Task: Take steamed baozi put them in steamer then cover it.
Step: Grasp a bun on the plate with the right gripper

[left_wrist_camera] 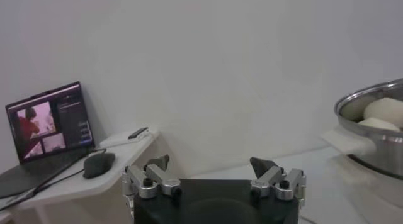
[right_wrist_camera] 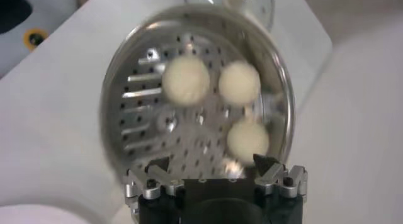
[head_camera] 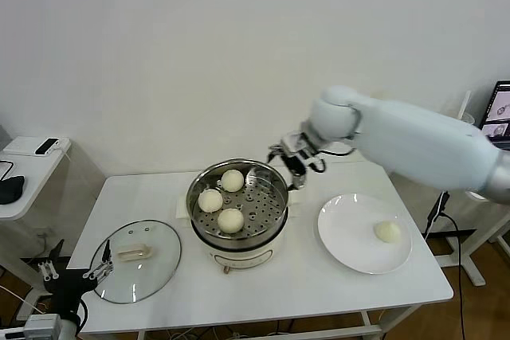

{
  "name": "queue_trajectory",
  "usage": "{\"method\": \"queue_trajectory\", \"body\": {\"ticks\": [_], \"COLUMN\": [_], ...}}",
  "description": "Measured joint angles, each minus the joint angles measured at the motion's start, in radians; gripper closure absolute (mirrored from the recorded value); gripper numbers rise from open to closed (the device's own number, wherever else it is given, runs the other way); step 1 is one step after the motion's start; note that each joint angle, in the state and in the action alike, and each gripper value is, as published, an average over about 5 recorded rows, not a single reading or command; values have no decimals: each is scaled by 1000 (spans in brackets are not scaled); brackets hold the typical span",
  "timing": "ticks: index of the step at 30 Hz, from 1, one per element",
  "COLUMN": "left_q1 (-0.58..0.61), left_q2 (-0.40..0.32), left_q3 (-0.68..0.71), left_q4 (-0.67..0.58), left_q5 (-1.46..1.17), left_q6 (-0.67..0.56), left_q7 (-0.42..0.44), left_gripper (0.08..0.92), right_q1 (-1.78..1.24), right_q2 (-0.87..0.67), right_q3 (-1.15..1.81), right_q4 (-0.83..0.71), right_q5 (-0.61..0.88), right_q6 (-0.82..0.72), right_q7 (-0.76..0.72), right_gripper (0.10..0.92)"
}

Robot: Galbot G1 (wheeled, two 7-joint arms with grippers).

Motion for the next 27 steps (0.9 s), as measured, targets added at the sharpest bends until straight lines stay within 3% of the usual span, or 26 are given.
{"method": "queue_trajectory", "body": {"ticks": [12, 27], "left_q1": [-8, 10], "left_q2": [21, 14], "left_q3": [20, 23], "left_q4": [12, 6], "left_q5": [3, 14], "left_q6": [0, 5], "left_q7": [0, 1], "left_gripper": [177, 177], "right_q1": [-220, -587], "right_q2": [-260, -302], "right_q3": [146, 452], "right_q4": [-22, -176], "right_q5": [-112, -288], "right_q6": [-26, 17], "right_q7": [-16, -17], "right_gripper": [203, 203]}}
